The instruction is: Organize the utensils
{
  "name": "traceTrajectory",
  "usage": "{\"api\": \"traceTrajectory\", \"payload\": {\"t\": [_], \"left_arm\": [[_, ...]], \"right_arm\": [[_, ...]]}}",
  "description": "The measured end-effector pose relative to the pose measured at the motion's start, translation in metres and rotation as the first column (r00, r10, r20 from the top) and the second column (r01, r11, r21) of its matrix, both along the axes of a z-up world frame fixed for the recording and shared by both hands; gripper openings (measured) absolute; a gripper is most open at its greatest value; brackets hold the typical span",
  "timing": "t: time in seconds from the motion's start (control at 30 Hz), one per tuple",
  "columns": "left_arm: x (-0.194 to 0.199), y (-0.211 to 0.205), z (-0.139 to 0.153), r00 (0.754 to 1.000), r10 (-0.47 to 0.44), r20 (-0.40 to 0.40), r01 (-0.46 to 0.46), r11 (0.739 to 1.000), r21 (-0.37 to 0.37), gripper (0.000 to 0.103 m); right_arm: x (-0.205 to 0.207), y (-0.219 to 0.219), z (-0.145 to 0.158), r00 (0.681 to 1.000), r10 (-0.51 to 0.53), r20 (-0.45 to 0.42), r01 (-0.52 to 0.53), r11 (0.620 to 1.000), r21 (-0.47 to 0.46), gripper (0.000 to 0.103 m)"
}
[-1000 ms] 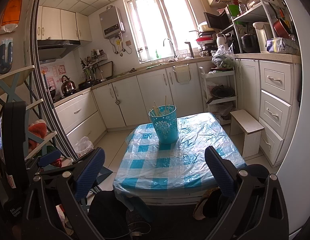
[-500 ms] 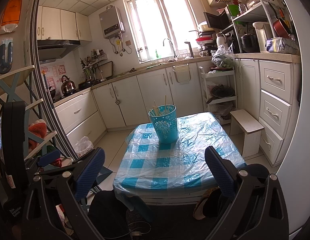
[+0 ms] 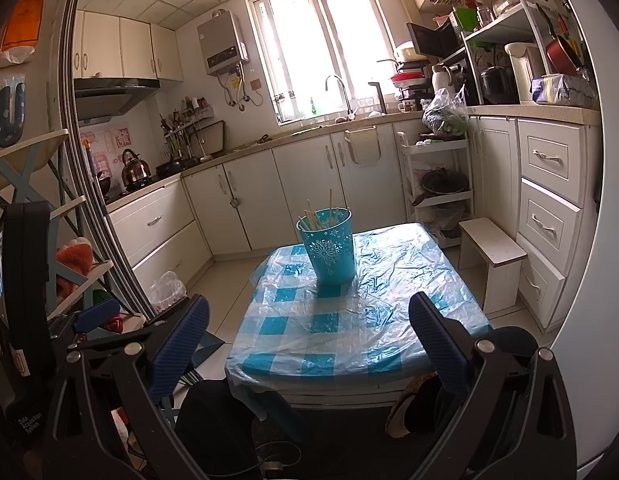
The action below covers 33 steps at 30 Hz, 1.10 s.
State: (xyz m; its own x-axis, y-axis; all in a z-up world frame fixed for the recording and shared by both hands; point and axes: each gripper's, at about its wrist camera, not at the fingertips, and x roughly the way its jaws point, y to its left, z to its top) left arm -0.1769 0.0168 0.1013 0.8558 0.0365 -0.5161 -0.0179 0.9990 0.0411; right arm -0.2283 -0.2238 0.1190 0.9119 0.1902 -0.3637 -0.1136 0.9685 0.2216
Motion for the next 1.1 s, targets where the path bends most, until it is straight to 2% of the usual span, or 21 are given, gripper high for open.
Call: {"api": "traceTrajectory", "payload": {"t": [1.1], "left_arm": [[-0.003,0.011,-0.007,1.0,0.005,-0.007,-0.005,1.0,-0.003,0.095]], "right_arm": [[0.0,-0.003,-0.006,1.0,0.008,-0.002,-0.008,1.0,-0.013,0.096]]}}
